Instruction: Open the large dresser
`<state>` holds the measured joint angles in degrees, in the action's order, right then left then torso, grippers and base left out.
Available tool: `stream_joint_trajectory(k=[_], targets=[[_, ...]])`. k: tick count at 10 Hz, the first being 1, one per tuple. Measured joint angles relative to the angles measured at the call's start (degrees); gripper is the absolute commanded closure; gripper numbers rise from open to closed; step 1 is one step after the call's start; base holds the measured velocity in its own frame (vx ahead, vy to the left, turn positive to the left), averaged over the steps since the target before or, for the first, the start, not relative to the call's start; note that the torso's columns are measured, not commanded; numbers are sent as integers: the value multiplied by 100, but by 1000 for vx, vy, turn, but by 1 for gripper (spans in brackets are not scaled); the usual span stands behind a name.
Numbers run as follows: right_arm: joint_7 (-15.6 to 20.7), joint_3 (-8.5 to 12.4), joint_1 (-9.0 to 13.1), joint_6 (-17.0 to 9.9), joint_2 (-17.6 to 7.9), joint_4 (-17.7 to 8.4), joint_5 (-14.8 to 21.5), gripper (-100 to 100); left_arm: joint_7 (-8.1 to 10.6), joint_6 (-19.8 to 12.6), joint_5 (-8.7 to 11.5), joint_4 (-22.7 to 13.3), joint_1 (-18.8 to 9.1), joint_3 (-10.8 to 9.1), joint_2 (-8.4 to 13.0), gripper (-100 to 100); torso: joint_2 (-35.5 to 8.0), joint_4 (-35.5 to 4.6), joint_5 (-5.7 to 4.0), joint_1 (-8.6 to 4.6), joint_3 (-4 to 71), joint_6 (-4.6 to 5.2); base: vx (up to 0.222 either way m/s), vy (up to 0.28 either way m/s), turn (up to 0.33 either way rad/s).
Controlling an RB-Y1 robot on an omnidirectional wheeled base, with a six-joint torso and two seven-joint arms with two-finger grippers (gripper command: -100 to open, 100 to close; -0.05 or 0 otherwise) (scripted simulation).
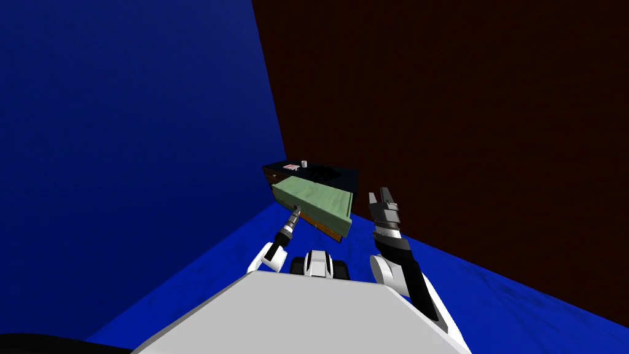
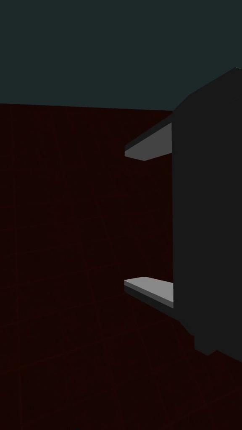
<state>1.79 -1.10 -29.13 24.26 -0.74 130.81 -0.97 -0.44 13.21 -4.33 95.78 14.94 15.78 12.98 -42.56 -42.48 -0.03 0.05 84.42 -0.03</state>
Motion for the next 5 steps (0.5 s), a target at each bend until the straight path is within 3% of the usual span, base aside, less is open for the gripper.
stream_joint_trajectory(k=[2, 3, 5], targets=[[0, 0, -1, 0, 0, 0, 0, 0, 10, 0, 2, 21, 55, 26, 34, 100, 26, 10, -5, -12, 18, -1, -146, 82, 37], [0, 0, -1, 0, 0, 0, 0, 0, 17, 25, 2, 70, 99, 47, 55, -100, 9, 8, 0, 1, 7, -3, -71, 40, 16], [0, -1, -3, 0, 1, 0, 0, 0, 67, -223, 32, 405, 148, 56, 162, -100, 64, 27, -4, -30, 37, 3, 29, -21, 15]])
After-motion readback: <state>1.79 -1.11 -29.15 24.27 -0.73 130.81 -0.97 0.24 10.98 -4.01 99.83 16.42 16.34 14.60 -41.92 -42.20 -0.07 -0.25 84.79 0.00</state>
